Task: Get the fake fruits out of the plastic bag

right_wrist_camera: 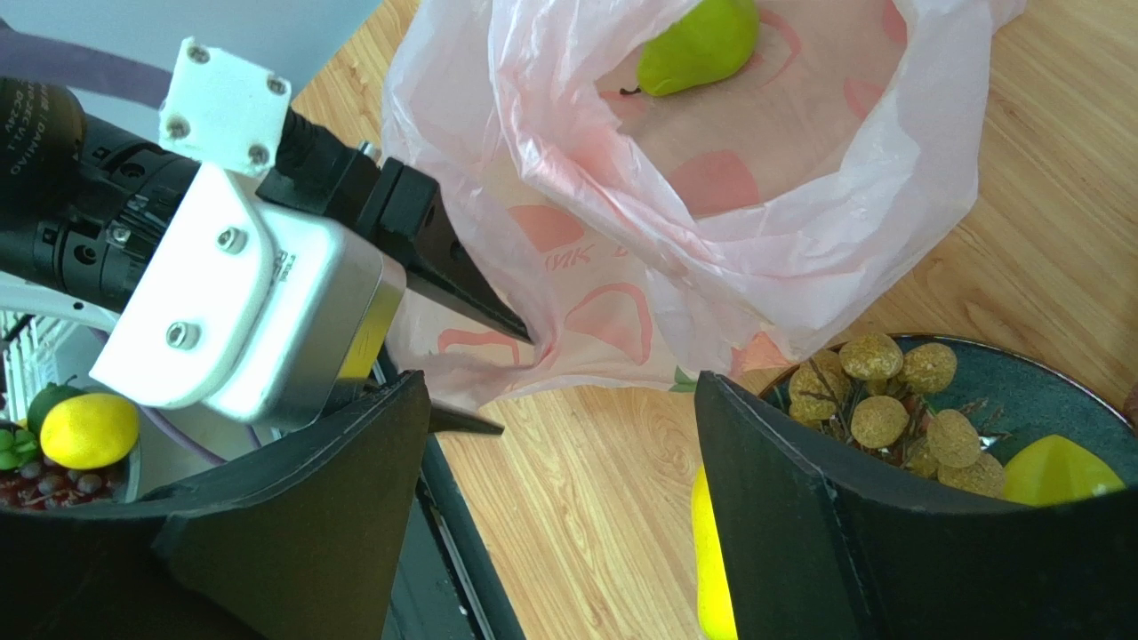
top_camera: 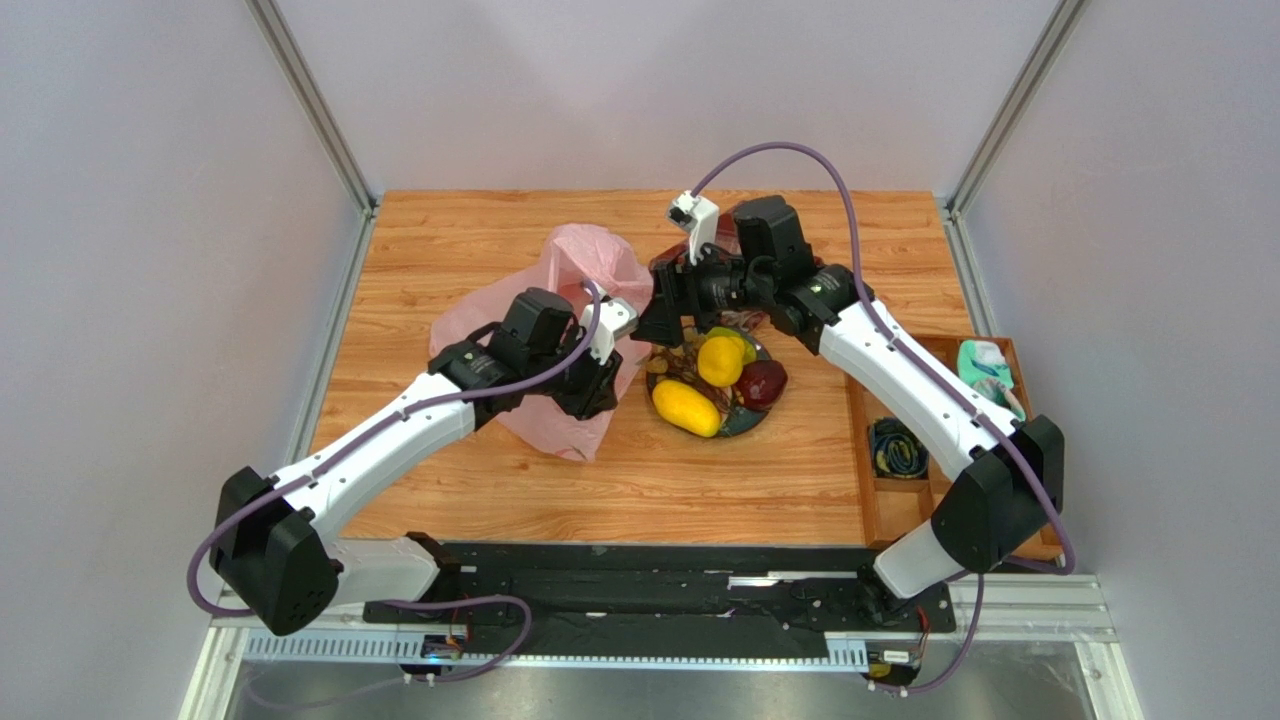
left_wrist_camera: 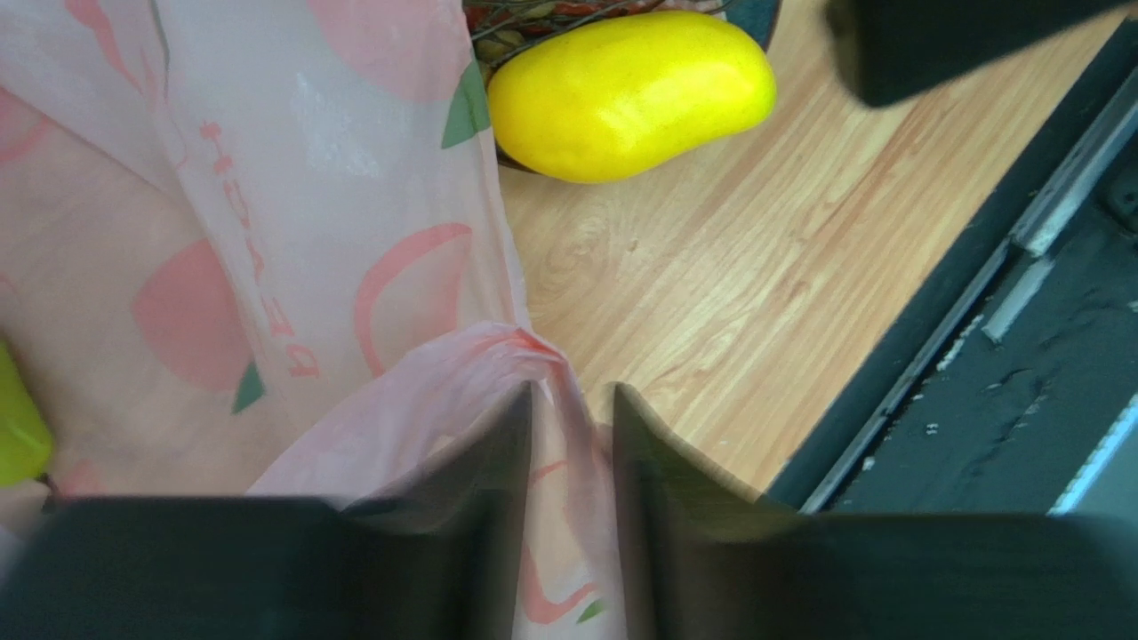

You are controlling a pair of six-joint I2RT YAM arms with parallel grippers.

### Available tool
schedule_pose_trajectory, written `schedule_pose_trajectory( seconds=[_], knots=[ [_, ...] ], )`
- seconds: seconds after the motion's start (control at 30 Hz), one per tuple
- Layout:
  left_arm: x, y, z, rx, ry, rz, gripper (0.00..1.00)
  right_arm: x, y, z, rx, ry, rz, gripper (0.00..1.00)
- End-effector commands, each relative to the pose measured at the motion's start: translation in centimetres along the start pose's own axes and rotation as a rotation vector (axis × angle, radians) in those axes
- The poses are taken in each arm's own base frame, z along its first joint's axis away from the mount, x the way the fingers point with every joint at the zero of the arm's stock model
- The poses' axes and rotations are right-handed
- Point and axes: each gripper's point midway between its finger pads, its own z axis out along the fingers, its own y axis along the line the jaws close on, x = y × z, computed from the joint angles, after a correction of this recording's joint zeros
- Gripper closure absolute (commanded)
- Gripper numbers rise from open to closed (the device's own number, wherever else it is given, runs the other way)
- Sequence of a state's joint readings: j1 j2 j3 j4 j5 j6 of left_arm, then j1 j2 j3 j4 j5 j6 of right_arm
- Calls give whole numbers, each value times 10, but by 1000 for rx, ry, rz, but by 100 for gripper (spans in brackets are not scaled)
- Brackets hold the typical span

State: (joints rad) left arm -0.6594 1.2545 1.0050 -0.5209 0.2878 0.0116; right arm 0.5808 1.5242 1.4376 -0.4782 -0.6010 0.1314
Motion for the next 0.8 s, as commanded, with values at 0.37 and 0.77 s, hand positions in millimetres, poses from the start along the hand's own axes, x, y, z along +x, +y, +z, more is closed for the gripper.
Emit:
schedule_pose_trajectory(
  seconds=[0.37,0.77],
  knots=[
    [-35,-4,-121,105,-223,-34,100,-23,101,-9,-267,-21,-270,41],
    [-29,-25,-176,46,-296,30,100,3,41,107,33,86,7,100]
  ],
)
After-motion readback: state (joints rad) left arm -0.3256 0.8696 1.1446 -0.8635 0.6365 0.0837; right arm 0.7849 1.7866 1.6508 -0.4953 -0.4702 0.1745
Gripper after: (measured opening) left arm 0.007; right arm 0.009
